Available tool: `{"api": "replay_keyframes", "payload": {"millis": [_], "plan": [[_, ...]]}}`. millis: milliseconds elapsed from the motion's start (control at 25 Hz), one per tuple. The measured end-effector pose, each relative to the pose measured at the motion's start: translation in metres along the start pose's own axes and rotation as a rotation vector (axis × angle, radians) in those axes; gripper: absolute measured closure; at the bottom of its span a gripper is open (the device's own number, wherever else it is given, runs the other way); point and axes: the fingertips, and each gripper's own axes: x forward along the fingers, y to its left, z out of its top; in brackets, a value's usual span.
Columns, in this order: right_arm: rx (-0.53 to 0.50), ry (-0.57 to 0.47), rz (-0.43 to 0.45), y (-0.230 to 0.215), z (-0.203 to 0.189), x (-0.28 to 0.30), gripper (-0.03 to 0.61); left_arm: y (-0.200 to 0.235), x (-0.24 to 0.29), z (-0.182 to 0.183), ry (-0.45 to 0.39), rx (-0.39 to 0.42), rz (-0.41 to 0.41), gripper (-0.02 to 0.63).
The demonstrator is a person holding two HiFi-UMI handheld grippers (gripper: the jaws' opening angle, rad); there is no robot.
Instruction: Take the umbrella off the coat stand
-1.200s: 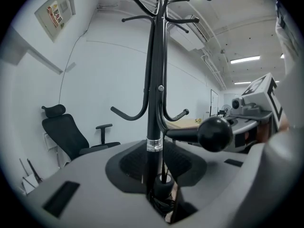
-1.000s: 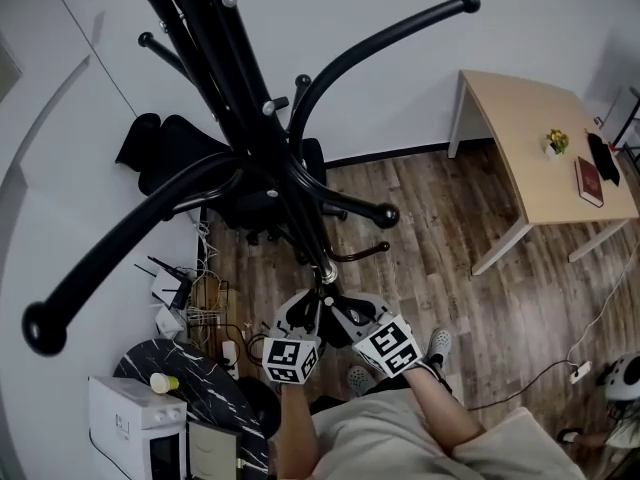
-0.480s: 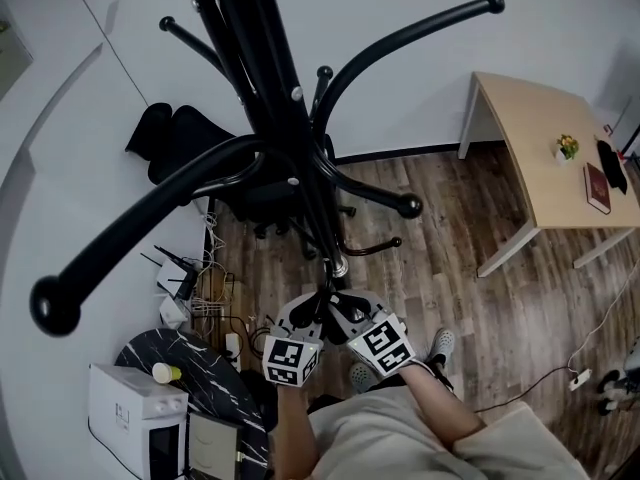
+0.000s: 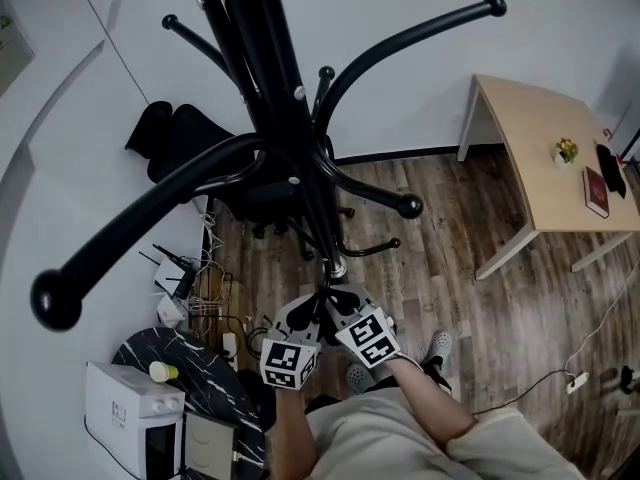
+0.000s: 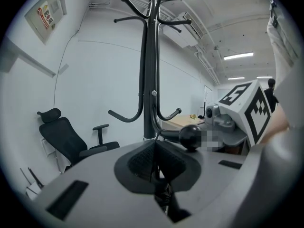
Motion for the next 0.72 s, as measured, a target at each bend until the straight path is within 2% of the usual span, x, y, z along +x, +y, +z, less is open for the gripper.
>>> {"api": "replay_keyframes", "payload": {"millis": [280,720], "plan": [[0.005,-0.008,-0.080,-0.005,-0.003,-0.004,0.561,0.000,-0.001,-0.001,0.000,0.009,0.027,0.592],[0.025,-0.036,-0.123,-0.008,0.009,-0.021,0.569,0.002,-0.007,0.001,-0.005,0.009,0.069,0.592]]}}
